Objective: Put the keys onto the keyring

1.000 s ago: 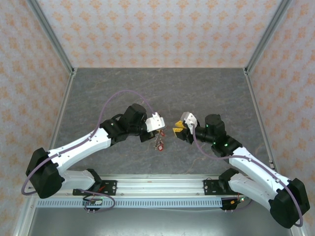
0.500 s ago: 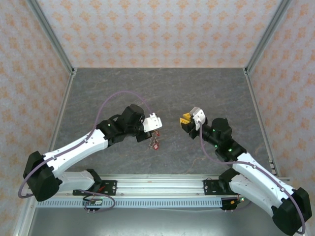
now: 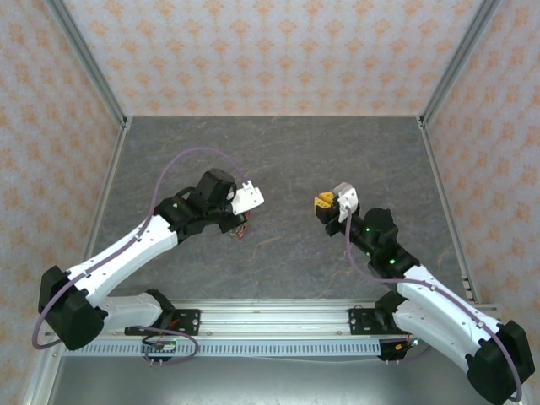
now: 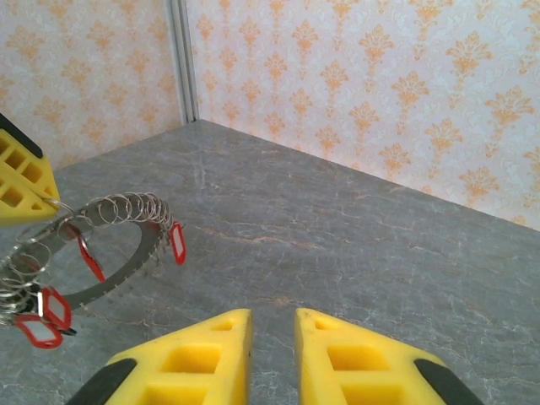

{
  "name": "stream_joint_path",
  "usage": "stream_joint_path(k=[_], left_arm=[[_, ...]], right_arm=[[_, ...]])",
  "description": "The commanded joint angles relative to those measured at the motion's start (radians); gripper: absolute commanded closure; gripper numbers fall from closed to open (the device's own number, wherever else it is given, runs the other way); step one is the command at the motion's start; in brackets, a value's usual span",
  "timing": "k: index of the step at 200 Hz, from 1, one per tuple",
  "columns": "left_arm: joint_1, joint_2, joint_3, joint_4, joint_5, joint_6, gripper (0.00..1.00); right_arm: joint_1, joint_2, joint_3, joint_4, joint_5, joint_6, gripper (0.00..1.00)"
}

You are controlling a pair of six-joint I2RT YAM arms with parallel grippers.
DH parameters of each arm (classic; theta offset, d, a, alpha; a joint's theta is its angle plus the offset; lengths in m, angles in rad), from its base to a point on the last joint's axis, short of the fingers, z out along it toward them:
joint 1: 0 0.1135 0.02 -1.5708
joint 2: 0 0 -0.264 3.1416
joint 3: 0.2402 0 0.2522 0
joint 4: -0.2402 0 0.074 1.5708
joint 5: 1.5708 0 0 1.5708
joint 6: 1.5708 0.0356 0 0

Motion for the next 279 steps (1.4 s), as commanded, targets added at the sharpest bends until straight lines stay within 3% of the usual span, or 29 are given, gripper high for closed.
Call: stream_joint_path(k=[1,153,250,279], left_arm=[[0.001,0.029,0.042,-0.008,0.021,-0.021,1.0],[-0.128,0.238,0.125,0.044,0.015,-0.061,1.0],[-0.205,0.475,0.275,0.016,0.113,-0.059,1.0],[-0.233,0.535,0.306,0.027,0.152,-0.076,1.0]], right_arm=[[-0.001,-0.022,0.005,0.017,-0.001,0.017,0.79],[0.0,-0.045,-0.007,-0.014,0.075,0.011,0.78],[-0.001,-0.078,-0.016,-0.028,0.165,0.021,0.77],[-0.001,-0.1,-0.02,-0.045,0.246,0.045,0.78]])
